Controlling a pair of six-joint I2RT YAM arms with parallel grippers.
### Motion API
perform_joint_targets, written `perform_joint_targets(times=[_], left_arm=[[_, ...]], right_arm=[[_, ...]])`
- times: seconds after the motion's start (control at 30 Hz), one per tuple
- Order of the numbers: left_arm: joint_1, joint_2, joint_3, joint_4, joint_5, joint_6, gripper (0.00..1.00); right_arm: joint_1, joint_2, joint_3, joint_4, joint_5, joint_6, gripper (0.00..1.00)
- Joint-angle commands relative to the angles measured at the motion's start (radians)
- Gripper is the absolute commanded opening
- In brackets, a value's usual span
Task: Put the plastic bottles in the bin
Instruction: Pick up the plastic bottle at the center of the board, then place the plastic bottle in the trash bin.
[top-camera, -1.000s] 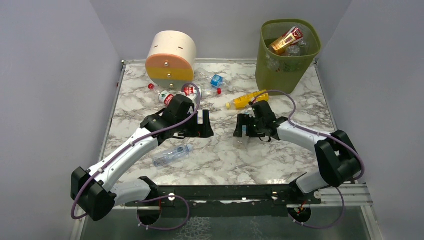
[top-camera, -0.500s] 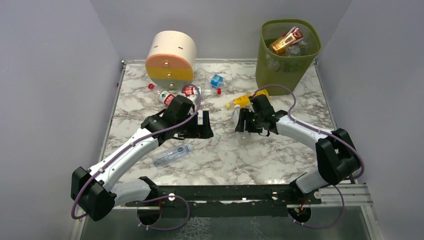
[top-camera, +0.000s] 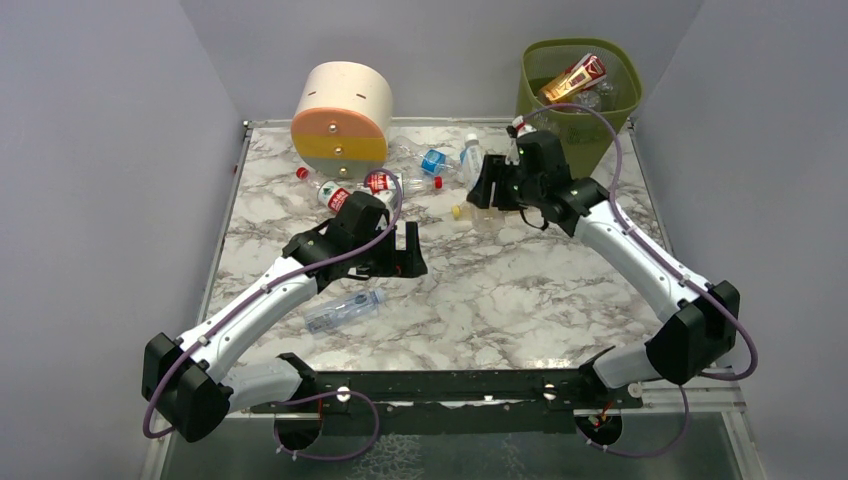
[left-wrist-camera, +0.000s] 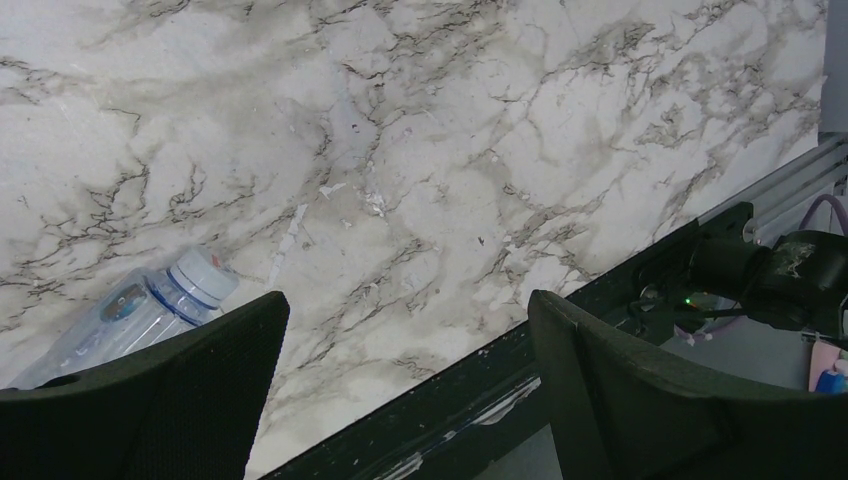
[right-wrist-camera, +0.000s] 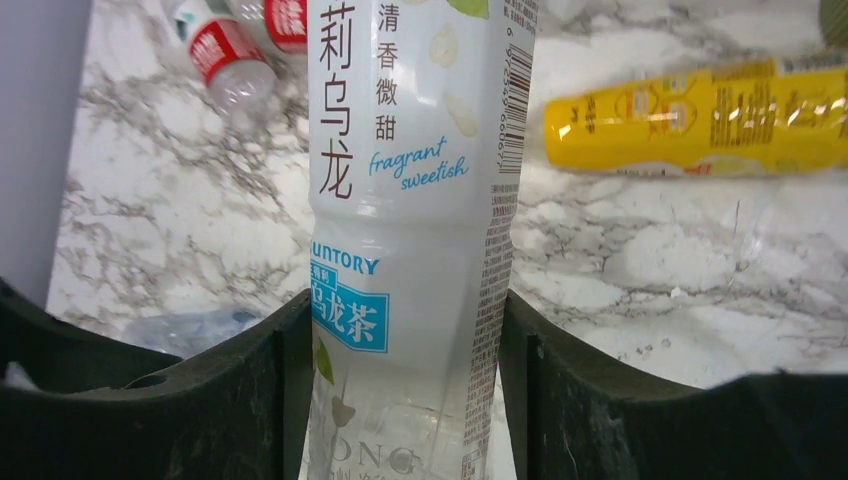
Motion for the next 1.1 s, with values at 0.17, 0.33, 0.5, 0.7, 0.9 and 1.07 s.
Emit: perform_joint_targets(times=[0.17,0.33,0.5,0.7,0.9,1.07], left_arm=[[0.004,-0.034,-0.017,0.021,0.024,0.011,0.95],[0.005,-0.041,-0.017,0.014,0.021,0.012,0.95],[0.006,-0.042,-0.011,0.009,0.019,0.017,0.95],[0.007,-0.042,-0.011,0.0,0.014,0.024,0.95],[0.01,-0.037,-0.01,-0.007,0.01,0.034,0.95],[0.016,-0.021,-0.002,-0.008,0.01,0.042,0.95]], right_arm=[[-0.178,0.131,0.397,-0.114,-0.09,-0.059,0.52],[-0.288,0.238,0.653,-0.162,-0.164,-0.042,0.52],[-0.371,0.34,0.838,-0.178,-0.229,0.005,0.52],[-0.484,0.457,0.975,-0.13,-0.317,0.074,0.52],[-0.549,0.529,1.03,-0.062,-0.356,0.099,0.52],[-0.57,0.587,1.078,-0.028,-0.384,0.112,0.52]])
